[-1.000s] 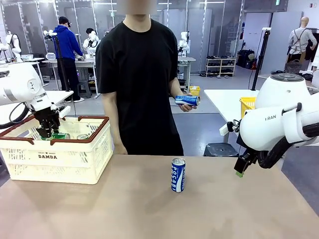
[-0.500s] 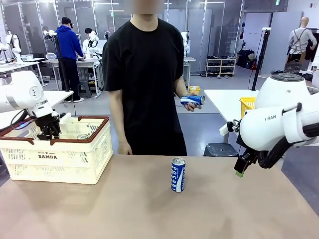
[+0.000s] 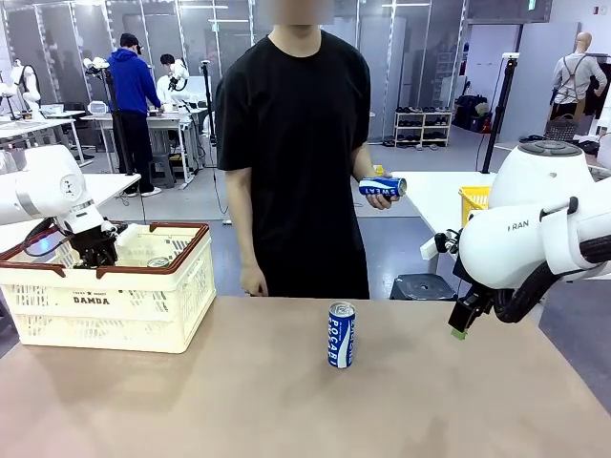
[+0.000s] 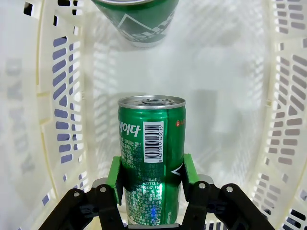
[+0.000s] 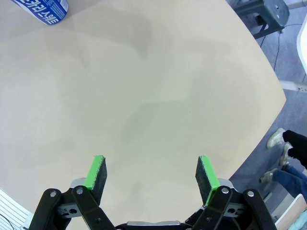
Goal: Place the drinks into the Shopping basket.
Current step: Pick up one drink and place it into the Shopping basket.
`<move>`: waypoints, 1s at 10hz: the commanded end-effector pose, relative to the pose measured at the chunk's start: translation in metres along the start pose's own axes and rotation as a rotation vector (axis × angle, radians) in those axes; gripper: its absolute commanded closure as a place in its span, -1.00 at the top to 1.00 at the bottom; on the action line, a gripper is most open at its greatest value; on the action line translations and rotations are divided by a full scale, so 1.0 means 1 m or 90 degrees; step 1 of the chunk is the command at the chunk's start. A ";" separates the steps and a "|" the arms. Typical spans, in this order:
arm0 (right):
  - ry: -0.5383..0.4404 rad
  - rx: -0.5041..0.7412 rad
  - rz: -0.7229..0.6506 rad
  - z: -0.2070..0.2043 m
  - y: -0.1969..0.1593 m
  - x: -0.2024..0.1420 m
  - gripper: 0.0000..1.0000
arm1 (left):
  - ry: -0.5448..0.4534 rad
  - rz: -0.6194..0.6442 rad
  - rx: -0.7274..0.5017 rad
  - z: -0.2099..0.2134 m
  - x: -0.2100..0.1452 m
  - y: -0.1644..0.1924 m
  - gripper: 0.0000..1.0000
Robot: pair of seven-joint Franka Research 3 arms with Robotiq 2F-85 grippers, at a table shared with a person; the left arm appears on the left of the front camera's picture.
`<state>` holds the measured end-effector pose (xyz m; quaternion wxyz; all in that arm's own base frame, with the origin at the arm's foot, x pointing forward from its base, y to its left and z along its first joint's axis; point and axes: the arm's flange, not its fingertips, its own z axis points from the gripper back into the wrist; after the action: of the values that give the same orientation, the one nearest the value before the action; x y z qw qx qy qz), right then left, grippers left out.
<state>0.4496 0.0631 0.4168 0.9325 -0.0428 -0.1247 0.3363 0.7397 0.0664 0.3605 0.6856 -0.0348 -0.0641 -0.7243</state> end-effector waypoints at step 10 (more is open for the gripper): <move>0.000 0.000 0.000 0.000 0.000 0.000 0.87 | 0.003 0.001 -0.056 -0.012 0.003 -0.001 0.55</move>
<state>0.4496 0.0631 0.4168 0.9325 -0.0428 -0.1247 0.3363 0.7370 0.0636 0.3400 0.6817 -0.0561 -0.0403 -0.7283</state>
